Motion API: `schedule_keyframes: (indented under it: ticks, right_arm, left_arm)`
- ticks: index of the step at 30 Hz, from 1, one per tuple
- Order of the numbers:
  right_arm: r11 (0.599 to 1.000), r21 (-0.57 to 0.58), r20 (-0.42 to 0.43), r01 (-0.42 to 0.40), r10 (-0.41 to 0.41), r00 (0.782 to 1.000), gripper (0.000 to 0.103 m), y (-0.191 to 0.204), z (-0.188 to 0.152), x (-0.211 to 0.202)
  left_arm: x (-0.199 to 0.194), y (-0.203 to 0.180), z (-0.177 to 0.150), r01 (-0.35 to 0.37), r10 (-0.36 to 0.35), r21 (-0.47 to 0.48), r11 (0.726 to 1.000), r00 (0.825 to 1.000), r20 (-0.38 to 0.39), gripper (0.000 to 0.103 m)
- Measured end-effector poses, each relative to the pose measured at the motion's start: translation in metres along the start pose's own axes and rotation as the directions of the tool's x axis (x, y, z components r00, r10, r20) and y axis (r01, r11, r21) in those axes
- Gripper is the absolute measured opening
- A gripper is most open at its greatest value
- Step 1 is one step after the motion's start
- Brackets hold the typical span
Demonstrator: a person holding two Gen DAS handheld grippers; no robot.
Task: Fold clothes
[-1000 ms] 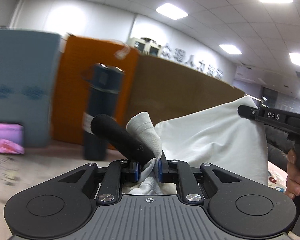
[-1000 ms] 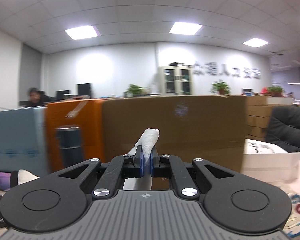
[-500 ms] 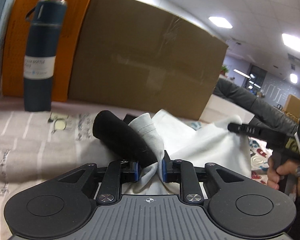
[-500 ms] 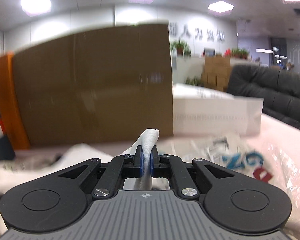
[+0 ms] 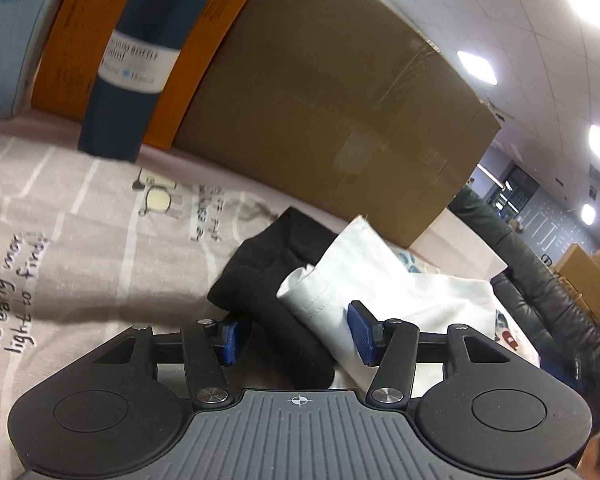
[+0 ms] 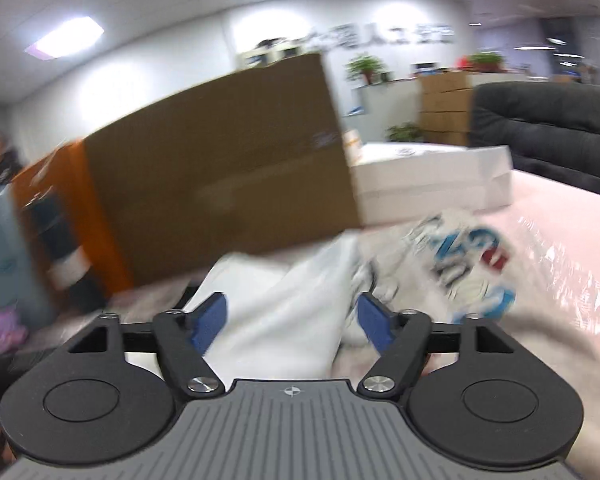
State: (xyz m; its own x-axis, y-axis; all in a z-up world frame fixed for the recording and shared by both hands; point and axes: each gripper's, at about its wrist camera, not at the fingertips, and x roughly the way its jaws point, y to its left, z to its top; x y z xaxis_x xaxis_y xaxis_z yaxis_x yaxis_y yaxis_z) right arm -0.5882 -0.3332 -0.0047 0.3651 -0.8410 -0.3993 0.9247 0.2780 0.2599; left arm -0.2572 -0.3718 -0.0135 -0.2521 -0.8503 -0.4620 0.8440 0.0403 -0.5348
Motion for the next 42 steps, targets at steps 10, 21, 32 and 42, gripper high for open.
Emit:
schedule_keyframes:
  ticks: [10, 21, 32, 42]
  right_arm:
    - [0.995, 0.096, -0.185, -0.038, 0.056, 0.981, 0.018, 0.01, -0.055, 0.008]
    - [0.992, -0.06, -0.15, 0.113, -0.121, 0.981, 0.017, 0.044, -0.04, -0.01]
    - [0.99, -0.024, 0.211, 0.139, -0.13, 0.969, 0.09, 0.136, -0.017, -0.071]
    - [0.943, 0.15, 0.312, 0.297, -0.33, 0.891, 0.097, 0.19, -0.037, -0.041]
  left_arm:
    - [0.004, -0.001, -0.008, -0.014, 0.013, 0.034, 0.999, 1.0, 0.007, 0.052]
    - [-0.002, -0.015, -0.007, -0.091, 0.088, 0.142, 0.986, 0.996, 0.028, 0.066]
    - [-0.099, -0.013, 0.005, -0.081, -0.018, 0.318, 0.945, 0.955, 0.296, 0.101]
    - [-0.114, 0.001, -0.007, -0.261, -0.02, 0.439, 0.86, 0.842, 0.539, 0.103]
